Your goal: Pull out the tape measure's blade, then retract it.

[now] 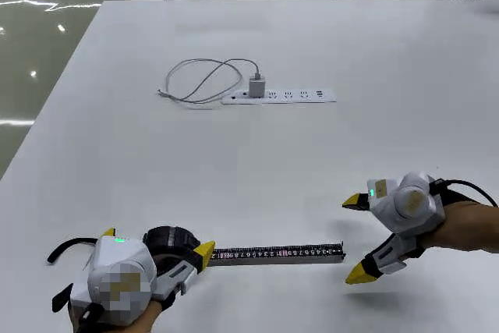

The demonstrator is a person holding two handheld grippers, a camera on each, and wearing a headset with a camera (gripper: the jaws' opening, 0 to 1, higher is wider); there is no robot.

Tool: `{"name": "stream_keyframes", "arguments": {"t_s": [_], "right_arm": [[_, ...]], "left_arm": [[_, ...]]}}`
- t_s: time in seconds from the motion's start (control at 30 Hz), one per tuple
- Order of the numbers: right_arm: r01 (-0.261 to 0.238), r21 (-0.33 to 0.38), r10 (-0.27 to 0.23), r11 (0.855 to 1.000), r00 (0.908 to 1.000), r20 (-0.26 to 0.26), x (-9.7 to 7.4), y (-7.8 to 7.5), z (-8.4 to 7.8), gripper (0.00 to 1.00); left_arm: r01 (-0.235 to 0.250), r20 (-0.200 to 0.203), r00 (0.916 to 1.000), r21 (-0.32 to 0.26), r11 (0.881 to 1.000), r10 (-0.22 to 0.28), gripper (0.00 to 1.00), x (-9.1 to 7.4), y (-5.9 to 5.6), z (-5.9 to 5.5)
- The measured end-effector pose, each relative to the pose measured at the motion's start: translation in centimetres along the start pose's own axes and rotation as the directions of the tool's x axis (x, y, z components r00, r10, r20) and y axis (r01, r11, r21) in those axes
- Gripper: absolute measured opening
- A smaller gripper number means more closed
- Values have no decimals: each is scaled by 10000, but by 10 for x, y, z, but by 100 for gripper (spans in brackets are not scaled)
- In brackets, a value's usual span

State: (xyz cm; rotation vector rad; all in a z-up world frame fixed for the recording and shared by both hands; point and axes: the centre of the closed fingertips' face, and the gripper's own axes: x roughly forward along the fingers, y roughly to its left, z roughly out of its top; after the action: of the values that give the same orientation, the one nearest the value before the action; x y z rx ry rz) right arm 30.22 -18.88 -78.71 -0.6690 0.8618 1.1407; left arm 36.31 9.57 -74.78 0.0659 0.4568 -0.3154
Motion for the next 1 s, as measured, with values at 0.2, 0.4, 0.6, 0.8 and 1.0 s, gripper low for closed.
{"name": "stream_keyframes", "arguments": {"t_s": [0.2,0.4,0.6,0.8,1.0], "right_arm": [[-478,-311,470,9984,9985,-268,9,4,-6,54],[-812,-363,802,9960,9964,-281,13,9,-4,36],[-1041,-486,1026,9934,9942,-327,16,13,-3,26],[-1086,-610,1059,9922,9933,-453,18,15,-6,19],[-996,-732,961,9923,9941,-507,18,13,-5,12]], "left_arm": [[105,14,9999,432,9990,-105,99,3,2,-5],[135,6,9999,425,9990,-135,99,5,3,-4],[94,171,9998,260,9996,-98,99,8,3,2],[155,292,9994,233,9996,-162,99,10,-1,6],[160,249,9996,208,9997,-165,99,10,-3,5]]}}
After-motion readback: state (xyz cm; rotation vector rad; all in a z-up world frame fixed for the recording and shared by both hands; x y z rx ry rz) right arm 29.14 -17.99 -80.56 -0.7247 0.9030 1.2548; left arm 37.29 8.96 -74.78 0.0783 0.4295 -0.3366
